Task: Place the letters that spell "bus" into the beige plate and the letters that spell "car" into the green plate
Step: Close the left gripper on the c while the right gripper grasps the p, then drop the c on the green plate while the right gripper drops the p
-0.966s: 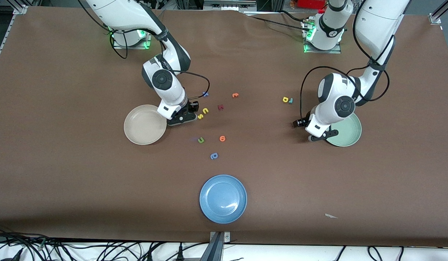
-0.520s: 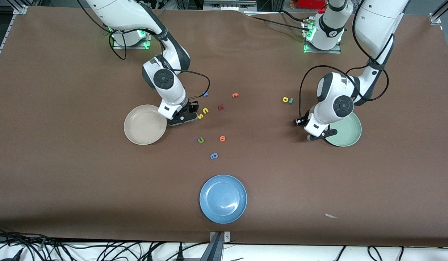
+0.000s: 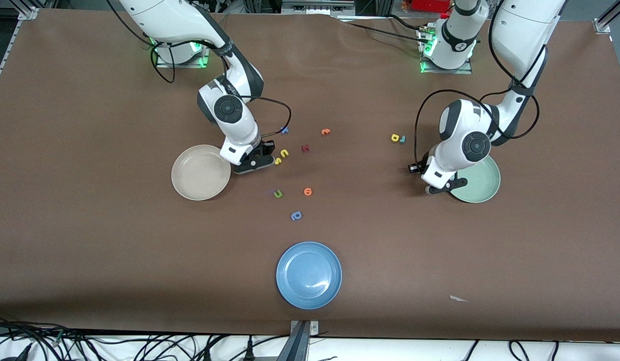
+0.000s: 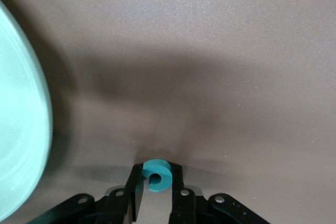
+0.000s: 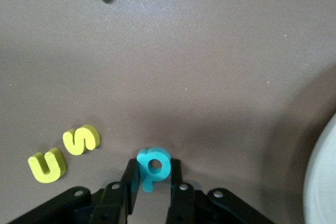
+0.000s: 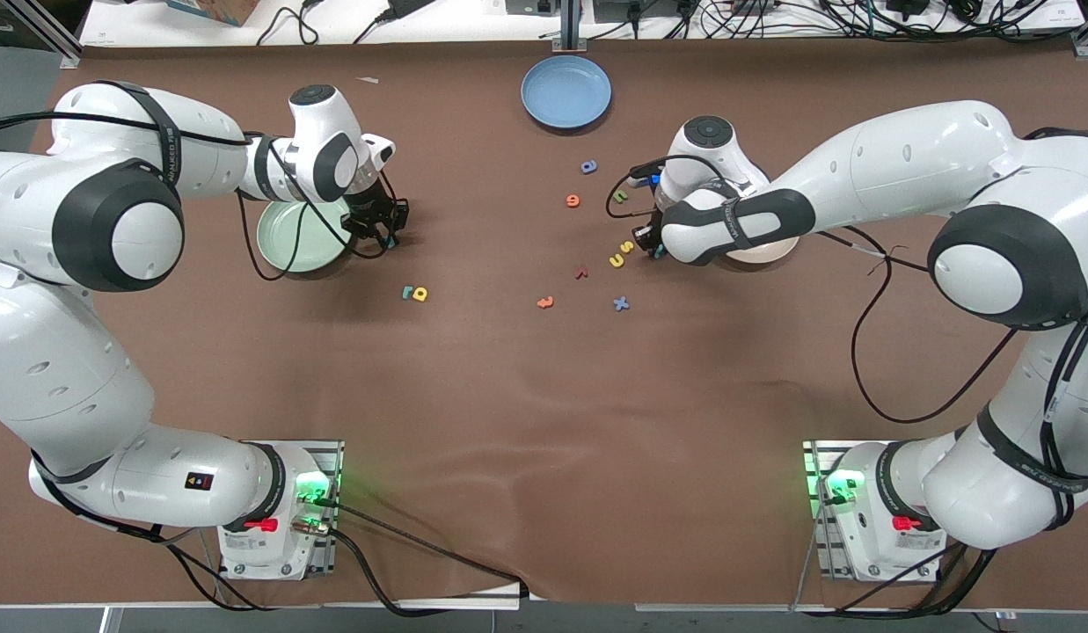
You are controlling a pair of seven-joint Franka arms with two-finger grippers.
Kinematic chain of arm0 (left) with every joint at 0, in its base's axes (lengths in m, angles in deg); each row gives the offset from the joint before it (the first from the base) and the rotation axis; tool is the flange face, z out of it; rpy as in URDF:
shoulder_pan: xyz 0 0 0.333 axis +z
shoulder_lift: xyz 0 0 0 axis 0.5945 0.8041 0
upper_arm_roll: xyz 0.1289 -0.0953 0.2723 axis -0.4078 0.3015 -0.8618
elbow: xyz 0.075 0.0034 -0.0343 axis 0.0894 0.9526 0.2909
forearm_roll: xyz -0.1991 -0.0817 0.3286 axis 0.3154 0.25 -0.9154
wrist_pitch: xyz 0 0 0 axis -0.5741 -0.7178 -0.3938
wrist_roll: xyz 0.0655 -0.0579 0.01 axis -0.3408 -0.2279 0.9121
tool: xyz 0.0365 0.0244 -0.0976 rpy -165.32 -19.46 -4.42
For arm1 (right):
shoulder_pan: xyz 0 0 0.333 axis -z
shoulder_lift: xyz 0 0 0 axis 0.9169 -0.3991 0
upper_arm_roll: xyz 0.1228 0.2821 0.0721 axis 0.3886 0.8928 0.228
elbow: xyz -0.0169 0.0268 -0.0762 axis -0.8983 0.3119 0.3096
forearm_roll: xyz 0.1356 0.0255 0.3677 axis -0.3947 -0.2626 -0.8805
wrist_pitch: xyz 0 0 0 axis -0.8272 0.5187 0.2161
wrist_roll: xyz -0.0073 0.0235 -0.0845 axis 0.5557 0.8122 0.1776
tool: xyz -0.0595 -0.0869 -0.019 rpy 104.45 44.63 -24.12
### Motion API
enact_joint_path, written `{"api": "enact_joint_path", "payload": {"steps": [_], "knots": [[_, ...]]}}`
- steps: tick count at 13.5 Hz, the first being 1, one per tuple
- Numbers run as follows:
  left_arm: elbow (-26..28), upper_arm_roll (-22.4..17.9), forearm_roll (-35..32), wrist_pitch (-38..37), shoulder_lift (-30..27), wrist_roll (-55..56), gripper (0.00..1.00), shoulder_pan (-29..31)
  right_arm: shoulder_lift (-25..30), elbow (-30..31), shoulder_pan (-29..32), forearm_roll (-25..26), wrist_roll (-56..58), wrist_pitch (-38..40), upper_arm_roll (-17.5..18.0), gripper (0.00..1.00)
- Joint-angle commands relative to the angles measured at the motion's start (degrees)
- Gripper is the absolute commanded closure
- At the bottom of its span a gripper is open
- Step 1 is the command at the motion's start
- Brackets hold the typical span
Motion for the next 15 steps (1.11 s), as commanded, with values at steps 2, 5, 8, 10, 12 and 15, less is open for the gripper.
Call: {"api": "enact_joint_path", "payload": {"steps": [2, 5, 8, 10, 12, 15], "knots": [[-0.5, -0.2, 1.0, -0.2, -0.2, 0.5, 0.88, -0.6, -0.1, -1.1, -0.5, 1.3, -0.3, -0.4, -0.3, 0.91], [-2.8, -0.2, 1.0, -1.6, -1.8, 0.5, 0.88, -0.1, 5.9, -2.3, -0.4, 1.4, 0.5, 8.2, -3.4, 0.91], [-9.4, -0.6, 0.9, -12.1, -3.1, 0.3, 0.89, 1.6, 9.1, -3.4, -0.2, 1.4, 5.6, 15.8, -7.7, 0.91], [-15.4, -0.6, 0.4, -21.9, -3.1, -1.0, 0.91, 4.5, 9.6, -3.0, -0.2, 1.4, 10.5, 18.6, -11.0, 0.91], [-17.9, -0.5, -3.8, -27.7, -3.1, -4.1, 0.91, 7.4, 9.4, -1.6, -0.1, 1.2, 12.8, 18.5, -13.2, 0.90], [-17.7, -0.5, -7.8, -28.7, -2.4, -10.8, 0.91, 12.3, 8.9, 2.7, 0.1, 1.1, 12.8, 13.9, -14.3, 0.88]]}}
